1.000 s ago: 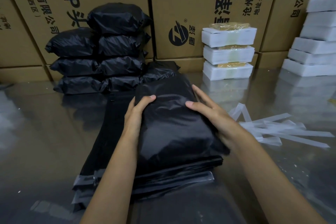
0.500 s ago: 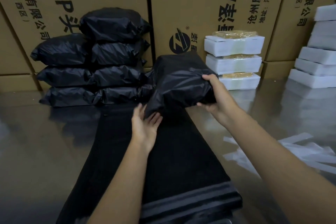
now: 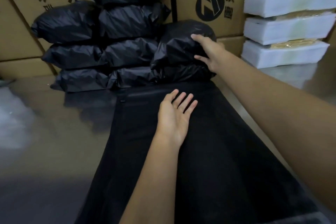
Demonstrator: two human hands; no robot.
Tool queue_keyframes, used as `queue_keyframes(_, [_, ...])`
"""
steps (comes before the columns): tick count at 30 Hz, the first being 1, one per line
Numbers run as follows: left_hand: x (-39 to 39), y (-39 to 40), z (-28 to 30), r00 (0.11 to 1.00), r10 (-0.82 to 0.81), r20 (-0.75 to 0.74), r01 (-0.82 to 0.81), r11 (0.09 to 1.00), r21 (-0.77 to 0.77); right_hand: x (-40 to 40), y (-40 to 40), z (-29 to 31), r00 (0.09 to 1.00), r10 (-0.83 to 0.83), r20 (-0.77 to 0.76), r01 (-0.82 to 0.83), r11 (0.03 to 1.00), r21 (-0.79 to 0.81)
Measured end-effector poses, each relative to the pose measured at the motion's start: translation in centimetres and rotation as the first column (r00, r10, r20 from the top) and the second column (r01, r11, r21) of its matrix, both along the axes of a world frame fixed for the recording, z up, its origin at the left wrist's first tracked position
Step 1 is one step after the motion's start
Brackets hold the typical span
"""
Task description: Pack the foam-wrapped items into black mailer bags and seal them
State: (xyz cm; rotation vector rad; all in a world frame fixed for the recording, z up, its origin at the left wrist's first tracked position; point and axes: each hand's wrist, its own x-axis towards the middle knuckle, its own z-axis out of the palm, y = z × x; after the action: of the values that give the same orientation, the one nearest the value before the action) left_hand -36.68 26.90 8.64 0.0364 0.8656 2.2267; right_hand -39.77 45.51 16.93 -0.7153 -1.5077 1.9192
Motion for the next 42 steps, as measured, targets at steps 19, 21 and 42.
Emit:
queue_keyframes(19, [4.2,3.2,-1.7,-0.077,-0.685,-0.724,-0.712,0.546,-0.441,11.7,14.0,7.7,0.970,-0.221,0.097,0.234,0.960,-0.156])
queue_keyframes(21, [4.1,3.4,-1.7,-0.071,-0.685,-0.725,-0.718,0.540,-0.440,11.1,14.7,8.2,0.978,-0.199,0.059,0.207,0.952,-0.223])
queue_keyframes(42, [3.0,4.2,-2.0,-0.067,-0.670,-0.739,-0.718,0.547,-0.431,10.9,14.4,7.6,0.828,-0.542,-0.145,0.519,0.838,-0.165])
